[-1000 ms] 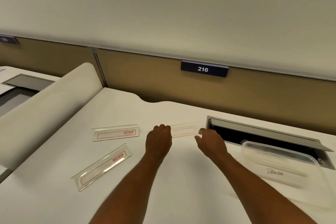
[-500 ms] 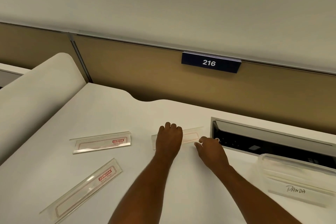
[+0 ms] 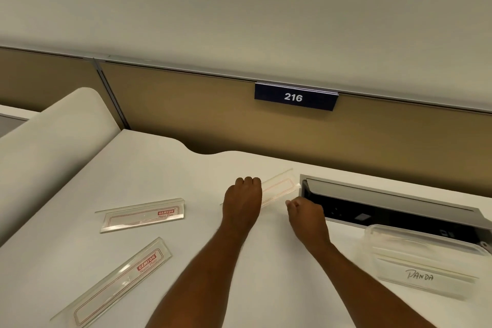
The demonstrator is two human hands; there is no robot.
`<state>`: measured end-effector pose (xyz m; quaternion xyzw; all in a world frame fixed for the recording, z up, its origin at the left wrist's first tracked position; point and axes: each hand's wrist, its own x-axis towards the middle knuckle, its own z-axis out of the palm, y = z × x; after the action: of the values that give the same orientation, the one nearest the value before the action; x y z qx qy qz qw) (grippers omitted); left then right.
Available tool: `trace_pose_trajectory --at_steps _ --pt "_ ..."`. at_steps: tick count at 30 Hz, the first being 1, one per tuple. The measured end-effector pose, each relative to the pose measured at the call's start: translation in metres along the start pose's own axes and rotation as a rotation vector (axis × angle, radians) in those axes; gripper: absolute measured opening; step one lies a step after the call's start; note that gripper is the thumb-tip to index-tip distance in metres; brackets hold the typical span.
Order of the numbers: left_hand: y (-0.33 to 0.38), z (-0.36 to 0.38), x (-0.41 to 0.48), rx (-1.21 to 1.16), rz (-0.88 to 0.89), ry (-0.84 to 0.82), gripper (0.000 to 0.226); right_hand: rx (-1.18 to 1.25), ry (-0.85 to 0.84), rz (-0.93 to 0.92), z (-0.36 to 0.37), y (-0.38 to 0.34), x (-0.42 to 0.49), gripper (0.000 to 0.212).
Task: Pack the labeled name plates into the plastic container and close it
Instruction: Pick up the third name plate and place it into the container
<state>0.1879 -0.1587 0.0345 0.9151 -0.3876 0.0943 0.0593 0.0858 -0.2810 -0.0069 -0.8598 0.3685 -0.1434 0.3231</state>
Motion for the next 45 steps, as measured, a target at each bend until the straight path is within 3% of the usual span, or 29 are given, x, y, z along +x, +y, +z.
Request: trace_pose_trajectory --at_steps 3,6,10,13,18,22,27,33,36,40,43,45 --pt "0.001 -0.011 -0.003 -0.100 -0.051 0.110 0.022 0.214 0.102 0.094 -0.012 -0.005 0.001 0.037" --pt "0.003 -0.021 -0.001 -0.339 -0.207 0.183 0.006 0.491 0.072 0.183 -0.027 -0.013 0.002 0.026" --pt "0.015 -0.048 0.003 -0.884 -0.443 0.272 0.007 0.727 -0.128 0.154 -0.051 -0.024 -0.004 0.016" --pt "0.024 -0.068 0.004 -1.226 -0.516 0.255 0.007 0.827 -0.300 0.111 -0.072 -0.032 -0.010 0.026" --pt "0.040 -0.089 -0.003 -1.519 -0.539 0.223 0.008 1.014 -0.503 0.117 -0.110 -0.041 -0.019 0.041" --pt "0.056 -0.101 -0.012 -1.640 -0.549 0.195 0.010 1.103 -0.599 0.089 -0.138 -0.041 -0.026 0.040" --pt "0.071 -0.110 -0.020 -1.724 -0.533 0.100 0.008 1.090 -0.587 0.005 -0.166 -0.035 -0.031 0.043" --pt "0.066 -0.142 -0.010 -1.844 -0.672 0.228 0.041 0.909 -0.463 -0.021 -0.210 -0.009 -0.031 0.052" --pt "0.063 -0.156 -0.002 -1.753 -0.590 0.189 0.049 0.743 -0.397 -0.051 -0.236 0.007 -0.032 0.048" --pt "0.078 -0.164 0.002 -1.592 -0.457 0.050 0.028 0.625 -0.386 -0.090 -0.266 0.028 -0.037 0.028" --pt "0.096 -0.160 0.001 -1.473 -0.429 -0.027 0.004 0.524 -0.340 -0.089 -0.285 0.046 -0.045 0.031" --pt "0.109 -0.155 -0.001 -1.439 -0.404 -0.092 0.016 0.439 -0.308 -0.097 -0.298 0.061 -0.051 0.036"
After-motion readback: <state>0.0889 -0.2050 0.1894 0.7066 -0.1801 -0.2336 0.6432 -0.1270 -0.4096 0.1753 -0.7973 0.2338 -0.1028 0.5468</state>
